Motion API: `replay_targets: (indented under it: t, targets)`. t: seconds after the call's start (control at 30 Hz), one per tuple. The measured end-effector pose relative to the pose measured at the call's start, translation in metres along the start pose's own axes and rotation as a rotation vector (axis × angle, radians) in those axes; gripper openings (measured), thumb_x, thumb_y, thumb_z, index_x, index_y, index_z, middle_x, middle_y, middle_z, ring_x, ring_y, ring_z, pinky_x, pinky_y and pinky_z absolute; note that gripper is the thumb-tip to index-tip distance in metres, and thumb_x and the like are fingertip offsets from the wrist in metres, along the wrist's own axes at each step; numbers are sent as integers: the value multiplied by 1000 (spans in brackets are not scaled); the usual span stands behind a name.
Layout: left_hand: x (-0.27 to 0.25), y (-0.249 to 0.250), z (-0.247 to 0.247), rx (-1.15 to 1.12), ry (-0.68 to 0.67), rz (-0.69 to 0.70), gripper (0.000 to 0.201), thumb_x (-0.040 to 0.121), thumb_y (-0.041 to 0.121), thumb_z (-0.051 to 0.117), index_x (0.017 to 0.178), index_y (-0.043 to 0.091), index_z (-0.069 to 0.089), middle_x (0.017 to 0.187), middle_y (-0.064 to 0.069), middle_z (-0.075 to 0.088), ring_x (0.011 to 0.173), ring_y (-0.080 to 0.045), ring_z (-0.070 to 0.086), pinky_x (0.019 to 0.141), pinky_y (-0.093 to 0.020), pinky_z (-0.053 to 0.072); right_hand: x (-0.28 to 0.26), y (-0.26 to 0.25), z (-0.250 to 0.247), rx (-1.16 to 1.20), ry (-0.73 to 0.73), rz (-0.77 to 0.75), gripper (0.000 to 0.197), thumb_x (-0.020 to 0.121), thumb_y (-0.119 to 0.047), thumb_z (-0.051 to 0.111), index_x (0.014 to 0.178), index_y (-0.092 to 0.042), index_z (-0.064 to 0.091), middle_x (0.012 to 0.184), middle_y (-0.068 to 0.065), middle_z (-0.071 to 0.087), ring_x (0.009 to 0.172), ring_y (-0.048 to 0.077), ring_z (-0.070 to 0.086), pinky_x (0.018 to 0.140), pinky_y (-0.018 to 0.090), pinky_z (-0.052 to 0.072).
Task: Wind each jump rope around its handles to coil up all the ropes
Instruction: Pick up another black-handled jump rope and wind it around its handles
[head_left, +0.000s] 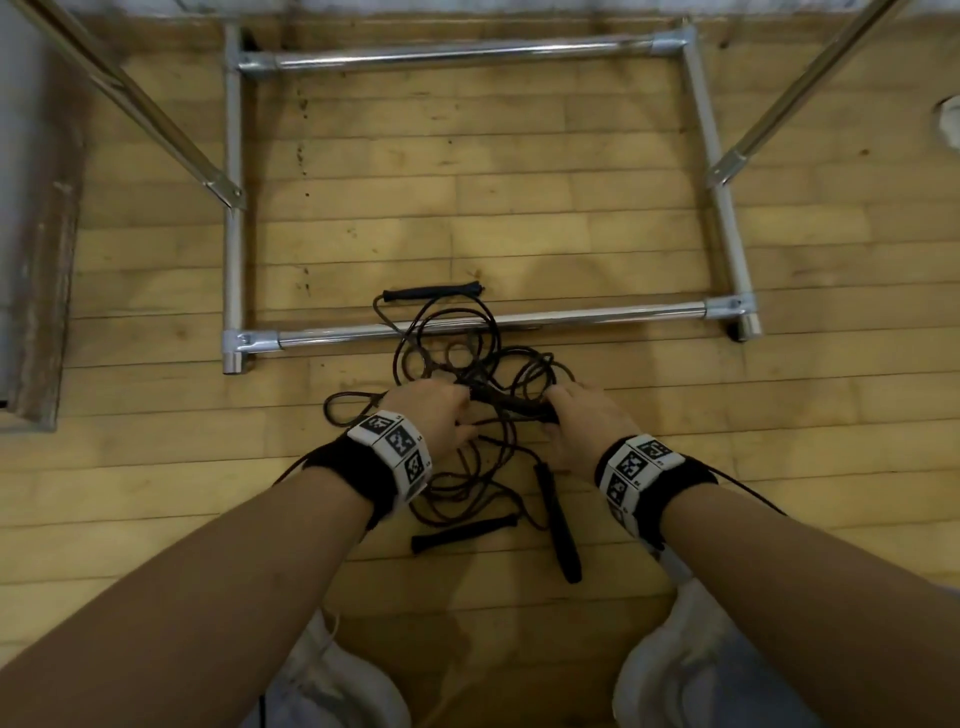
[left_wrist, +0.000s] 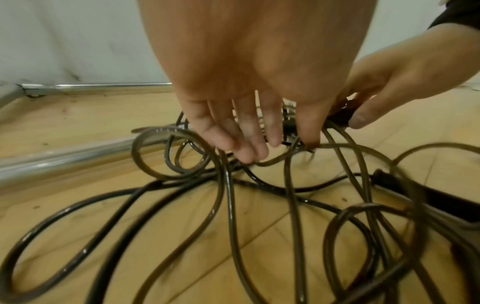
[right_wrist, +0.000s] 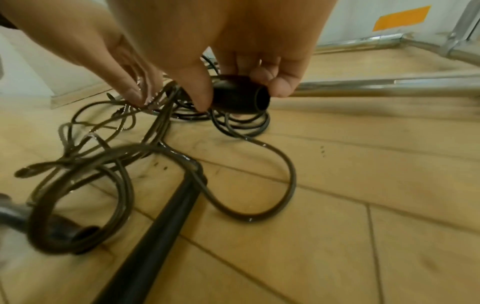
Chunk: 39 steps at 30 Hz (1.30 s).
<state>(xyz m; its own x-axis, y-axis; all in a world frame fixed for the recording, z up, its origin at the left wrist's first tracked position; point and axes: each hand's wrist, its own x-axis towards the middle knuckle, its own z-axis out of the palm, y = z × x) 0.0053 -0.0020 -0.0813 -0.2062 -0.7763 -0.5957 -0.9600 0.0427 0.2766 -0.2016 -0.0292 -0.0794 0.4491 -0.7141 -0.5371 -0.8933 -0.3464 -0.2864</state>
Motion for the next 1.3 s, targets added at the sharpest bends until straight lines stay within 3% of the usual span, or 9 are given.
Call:
replay_targets:
  t: [0.2, 0.3, 0.43, 0.6, 0.67, 0.77, 0.97, 1.17, 1.3]
  targets:
    - [-19, 26, -50, -313, 294, -28, 38, 84, 53, 61, 110, 24, 61, 90, 12, 55, 84, -11, 57, 64, -22, 42, -16, -9, -61, -17, 267, -93, 26, 92, -25, 51, 114, -12, 52, 116, 5, 55, 109, 23, 44, 90, 31, 38]
    - [-37, 42, -90, -546, 398, -55, 34, 83, 52, 62, 102, 26, 67, 88, 10, 66, 81, -10, 62, 69, -24, 52, -33, -27, -95, 88, 330, -126, 20, 91, -28, 51, 107, -17, 56, 98, -1, 55, 97, 21, 51, 76, 26, 35]
    - [-67, 58, -140, -889, 470, -75, 15, 87, 35, 66, 80, 23, 70, 79, 4, 72, 67, -6, 66, 55, -11, 47, -61, -55, -144, 95, 349, -87, 20, 91, -42, 49, 83, -23, 54, 76, -3, 54, 72, 18, 52, 53, 26, 31]
    - [-109, 68, -181, -775, 521, -103, 25, 93, 27, 58, 71, 17, 64, 61, 2, 65, 42, 1, 55, 42, -12, 42, -102, -81, -207, 100, 416, -170, 42, 92, -48, 49, 58, -24, 55, 56, -3, 53, 57, 14, 49, 48, 27, 34]
    - [-126, 72, -195, -788, 504, -122, 26, 95, 28, 54, 75, 15, 63, 60, 3, 64, 47, 0, 58, 47, -13, 47, -118, -88, -230, 90, 516, -210, 43, 93, -46, 47, 58, -23, 50, 57, -3, 49, 56, 13, 46, 50, 27, 34]
    - [-151, 77, -213, -797, 520, -121, 35, 97, 37, 47, 80, 14, 67, 65, 2, 66, 70, -15, 66, 68, -30, 53, -138, -94, -262, 170, 726, -251, 44, 95, -44, 43, 56, -25, 38, 55, -6, 41, 53, 7, 39, 50, 24, 26]
    - [-193, 98, -247, -880, 633, -42, 34, 99, 39, 43, 80, 17, 61, 63, 4, 57, 53, -10, 58, 51, -22, 38, -167, -108, -302, 308, 983, -275, 50, 95, -41, 44, 53, -20, 29, 51, -4, 32, 49, 10, 32, 48, 26, 23]
    - [-208, 102, -269, -1052, 967, 18, 28, 96, 26, 48, 75, 14, 60, 64, 3, 58, 52, -9, 58, 60, -26, 46, -167, -108, -306, 424, 964, -232, 51, 96, -42, 42, 67, -2, 51, 64, 11, 49, 60, 23, 45, 59, 33, 34]
    - [-207, 95, -285, -1194, 1152, 21, 15, 96, 20, 47, 85, 14, 55, 69, 2, 61, 54, -7, 60, 76, -35, 56, -165, -111, -313, 456, 892, -233, 49, 95, -44, 44, 62, -9, 46, 57, 5, 44, 54, 19, 41, 54, 29, 33]
